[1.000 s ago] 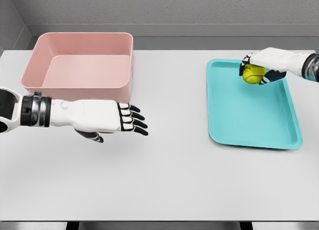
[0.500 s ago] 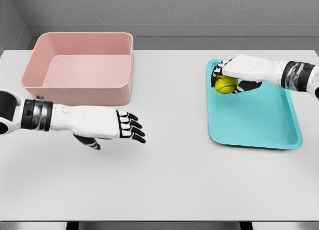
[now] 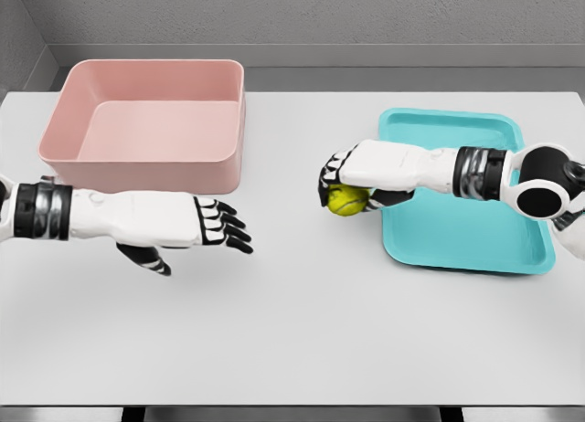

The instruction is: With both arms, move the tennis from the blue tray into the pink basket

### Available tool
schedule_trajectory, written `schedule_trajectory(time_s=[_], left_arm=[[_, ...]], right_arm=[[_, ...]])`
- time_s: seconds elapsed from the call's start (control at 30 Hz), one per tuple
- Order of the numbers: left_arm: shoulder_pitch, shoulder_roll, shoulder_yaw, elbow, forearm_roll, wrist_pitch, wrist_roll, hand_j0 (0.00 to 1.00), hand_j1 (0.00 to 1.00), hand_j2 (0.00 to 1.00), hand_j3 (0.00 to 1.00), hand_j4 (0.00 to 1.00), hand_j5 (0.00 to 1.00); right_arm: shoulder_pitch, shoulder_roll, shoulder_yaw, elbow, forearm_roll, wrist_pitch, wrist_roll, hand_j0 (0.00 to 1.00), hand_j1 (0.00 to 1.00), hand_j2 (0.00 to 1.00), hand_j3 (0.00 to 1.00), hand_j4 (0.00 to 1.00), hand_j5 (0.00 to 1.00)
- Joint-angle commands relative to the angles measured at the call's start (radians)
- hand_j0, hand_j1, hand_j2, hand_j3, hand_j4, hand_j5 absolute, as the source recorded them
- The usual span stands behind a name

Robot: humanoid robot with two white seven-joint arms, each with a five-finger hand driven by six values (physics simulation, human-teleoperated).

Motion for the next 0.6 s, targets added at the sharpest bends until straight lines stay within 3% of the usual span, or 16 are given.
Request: schedule_trajectory(time_s=[0.0, 0.47, 0.57], left_arm=[[0.000, 0.000, 0.018, -0.002, 0.019, 0.002, 0.000, 1.00, 1.00, 1.00, 1.00, 1.00, 1.00], [0.009, -0.010, 0.030, 0.000, 0.018, 0.002, 0.000, 1.00, 1.00, 1.00, 1.00, 1.00, 1.00], [0.026, -0.009, 0.072, 0.000, 0.019, 0.002, 0.000, 1.00, 1.00, 1.00, 1.00, 1.00, 1.00]], right_arm=[[0.000, 0.037, 0.033, -0.003, -0.007, 0.001, 0.001, 0.48, 0.48, 0.48, 0.48, 0.48, 0.48], [0.008, 0.083, 0.134, 0.013, -0.009, 0.013, -0.001, 0.48, 0.48, 0.48, 0.48, 0.48, 0.48], [0.011, 0.084, 0.146, 0.036, -0.007, 0.014, -0.004, 0.48, 0.48, 0.48, 0.48, 0.48, 0.48]])
